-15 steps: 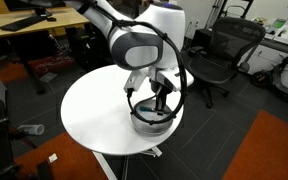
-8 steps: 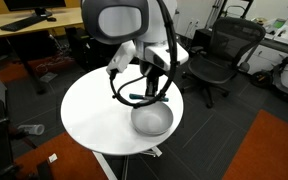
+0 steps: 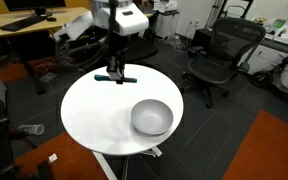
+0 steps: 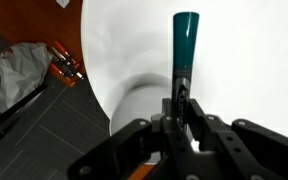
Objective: Remove the green marker from the grey bowl
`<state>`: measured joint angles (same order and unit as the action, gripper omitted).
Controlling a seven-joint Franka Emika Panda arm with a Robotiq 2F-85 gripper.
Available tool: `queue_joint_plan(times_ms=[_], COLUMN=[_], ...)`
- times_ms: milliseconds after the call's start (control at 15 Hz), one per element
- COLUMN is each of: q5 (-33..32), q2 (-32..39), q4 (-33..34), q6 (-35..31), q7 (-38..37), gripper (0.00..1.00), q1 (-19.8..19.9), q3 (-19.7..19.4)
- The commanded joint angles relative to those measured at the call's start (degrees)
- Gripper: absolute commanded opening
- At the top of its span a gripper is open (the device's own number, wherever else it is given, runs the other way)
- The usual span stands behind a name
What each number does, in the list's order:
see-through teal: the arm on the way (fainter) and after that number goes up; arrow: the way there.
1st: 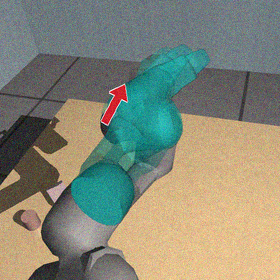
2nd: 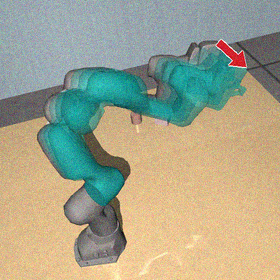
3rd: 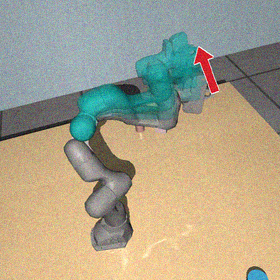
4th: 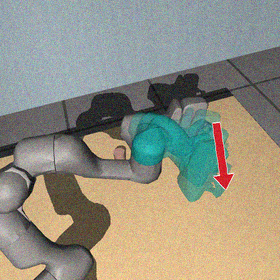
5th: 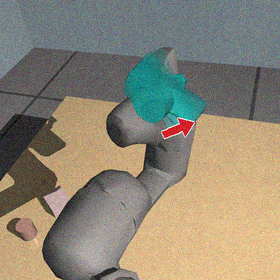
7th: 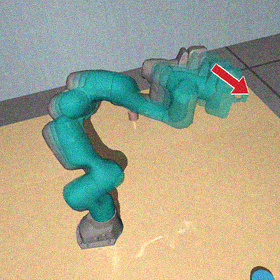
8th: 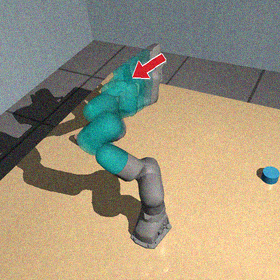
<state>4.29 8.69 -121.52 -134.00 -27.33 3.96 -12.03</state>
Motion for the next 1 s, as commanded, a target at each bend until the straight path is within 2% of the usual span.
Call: queue_joint_plan(times_ms=[0,333,533,933], q5=[-3.94,-5.52,-5.53,-6.57], q2=[-8.13,-12.16,-12.77,-9.88], q4=[-6.09,-10.36,-13.20,-18.89], q6=[4.04,5.40,3.11,-12.06], q7=[-6.73,-16.08,-20.35,-29.16], gripper=[0.05,0.05,0.05,0.05], q1=[-2.02,-3.57,-4.09,-5.01], q3=[2.77,8.42,11.10,14.01])
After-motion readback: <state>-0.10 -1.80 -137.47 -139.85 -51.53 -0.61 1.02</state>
